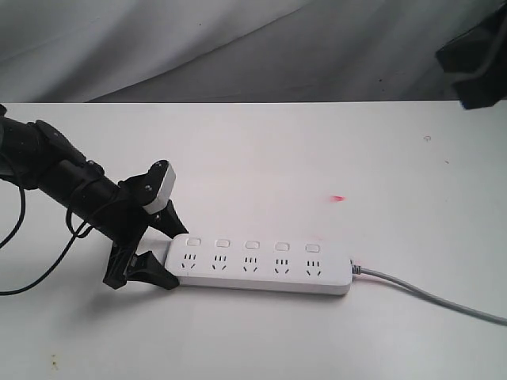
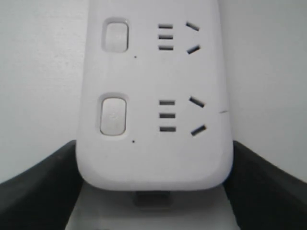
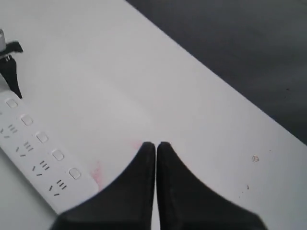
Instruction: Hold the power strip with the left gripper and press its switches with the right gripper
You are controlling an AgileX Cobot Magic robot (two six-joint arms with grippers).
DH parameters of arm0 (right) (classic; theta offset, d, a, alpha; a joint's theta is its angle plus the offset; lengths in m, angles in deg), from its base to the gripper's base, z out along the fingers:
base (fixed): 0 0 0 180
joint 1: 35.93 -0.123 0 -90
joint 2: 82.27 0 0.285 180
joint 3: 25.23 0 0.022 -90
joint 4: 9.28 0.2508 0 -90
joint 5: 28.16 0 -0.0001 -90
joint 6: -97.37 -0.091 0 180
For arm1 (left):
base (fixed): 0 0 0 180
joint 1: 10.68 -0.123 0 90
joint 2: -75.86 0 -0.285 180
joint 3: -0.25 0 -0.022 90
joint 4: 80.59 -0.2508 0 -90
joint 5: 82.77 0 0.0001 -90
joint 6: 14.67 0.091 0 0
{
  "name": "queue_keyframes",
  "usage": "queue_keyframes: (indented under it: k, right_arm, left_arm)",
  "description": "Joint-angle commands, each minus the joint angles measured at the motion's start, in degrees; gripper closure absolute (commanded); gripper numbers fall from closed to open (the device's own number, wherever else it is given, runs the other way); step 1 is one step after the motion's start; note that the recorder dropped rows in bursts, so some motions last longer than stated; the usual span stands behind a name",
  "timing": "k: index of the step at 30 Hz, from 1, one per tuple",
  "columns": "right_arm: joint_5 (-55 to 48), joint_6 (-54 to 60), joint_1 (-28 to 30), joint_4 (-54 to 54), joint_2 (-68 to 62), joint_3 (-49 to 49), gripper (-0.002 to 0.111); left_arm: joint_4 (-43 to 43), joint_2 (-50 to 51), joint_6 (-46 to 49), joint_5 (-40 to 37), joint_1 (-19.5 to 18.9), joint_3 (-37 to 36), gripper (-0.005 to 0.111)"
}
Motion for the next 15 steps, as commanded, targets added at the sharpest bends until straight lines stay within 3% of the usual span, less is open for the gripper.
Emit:
queue_keyframes:
  k: [1, 15]
  right_arm:
    - [-1.98, -7.22, 0.21, -1.18, 10.22, -0.10, 0.108]
    - [-2.67, -17.30, 0.21, -4.13, 36.94, -0.10, 0.108]
  left_arm:
    - [0.25, 0.21, -0.42, -0.69, 0.17, 0.19, 0.060]
    - [0.25, 0.21, -0.42, -0.69, 0.17, 0.19, 0.060]
